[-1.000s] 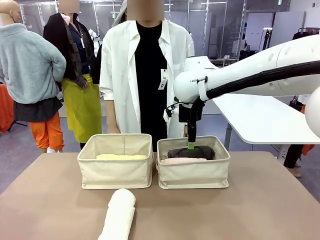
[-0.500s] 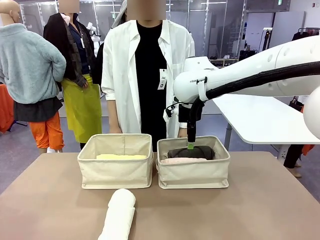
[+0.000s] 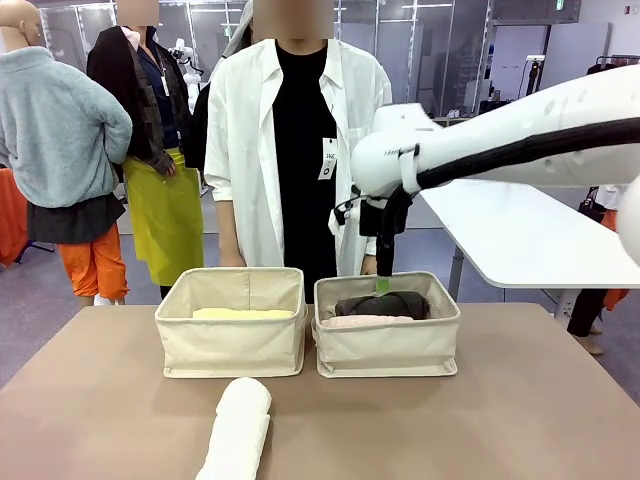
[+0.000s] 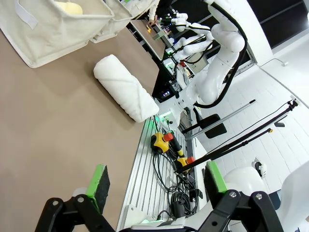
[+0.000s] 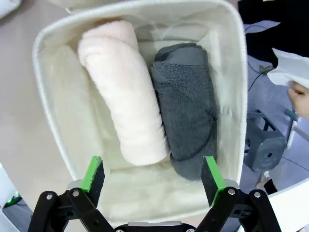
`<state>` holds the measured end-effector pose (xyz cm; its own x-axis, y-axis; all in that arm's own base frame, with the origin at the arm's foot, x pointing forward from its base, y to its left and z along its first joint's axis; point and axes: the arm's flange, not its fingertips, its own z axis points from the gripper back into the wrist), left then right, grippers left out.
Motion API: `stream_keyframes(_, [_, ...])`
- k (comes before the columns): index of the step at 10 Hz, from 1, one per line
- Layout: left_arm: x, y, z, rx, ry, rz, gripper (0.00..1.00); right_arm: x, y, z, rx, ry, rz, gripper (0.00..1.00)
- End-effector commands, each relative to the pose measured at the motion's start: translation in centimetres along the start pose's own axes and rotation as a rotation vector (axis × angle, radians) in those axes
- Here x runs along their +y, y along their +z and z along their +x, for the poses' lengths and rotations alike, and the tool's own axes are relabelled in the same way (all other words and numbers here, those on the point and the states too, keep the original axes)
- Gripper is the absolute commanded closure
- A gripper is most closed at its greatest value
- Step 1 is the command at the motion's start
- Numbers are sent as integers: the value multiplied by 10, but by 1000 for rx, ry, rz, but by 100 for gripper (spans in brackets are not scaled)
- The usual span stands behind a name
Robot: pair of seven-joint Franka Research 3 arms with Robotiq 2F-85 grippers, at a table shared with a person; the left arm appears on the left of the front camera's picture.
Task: Divide the towels into two baskets.
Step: Pick up one hotel-folded towel from the bottom of the table and place it in the Fabric basket indicated by the person.
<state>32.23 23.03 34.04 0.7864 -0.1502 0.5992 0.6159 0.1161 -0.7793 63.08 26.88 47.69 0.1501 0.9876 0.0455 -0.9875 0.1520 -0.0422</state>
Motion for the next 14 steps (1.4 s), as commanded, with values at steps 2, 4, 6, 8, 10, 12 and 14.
stream_keyframes(2, [-5, 0, -2, -8, -15, -5, 0, 51, 54, -69, -90, -96, 209, 0])
stream_keyframes(4, [-5, 0, -2, -8, -15, -5, 0, 73, 65, -136, -183, -265, 330, 0])
stream_keyframes(6, [-5, 0, -2, -8, -15, -5, 0, 87, 54, -201, -354, -398, 489, 0])
stream_keyframes(8, [-5, 0, -2, -8, -15, -5, 0, 101, 45, -261, -532, -560, 600, 0])
stream_keyframes(10, [-5, 0, -2, -8, -15, -5, 0, 121, 27, -343, -766, -760, 664, 0])
stream_keyframes(12, [-5, 0, -2, -8, -15, -5, 0, 148, 2, -430, -1028, -929, 718, 0])
stream_keyframes(14, [-5, 0, -2, -8, -15, -5, 0, 177, -8, -497, -1070, -1085, 830, 0])
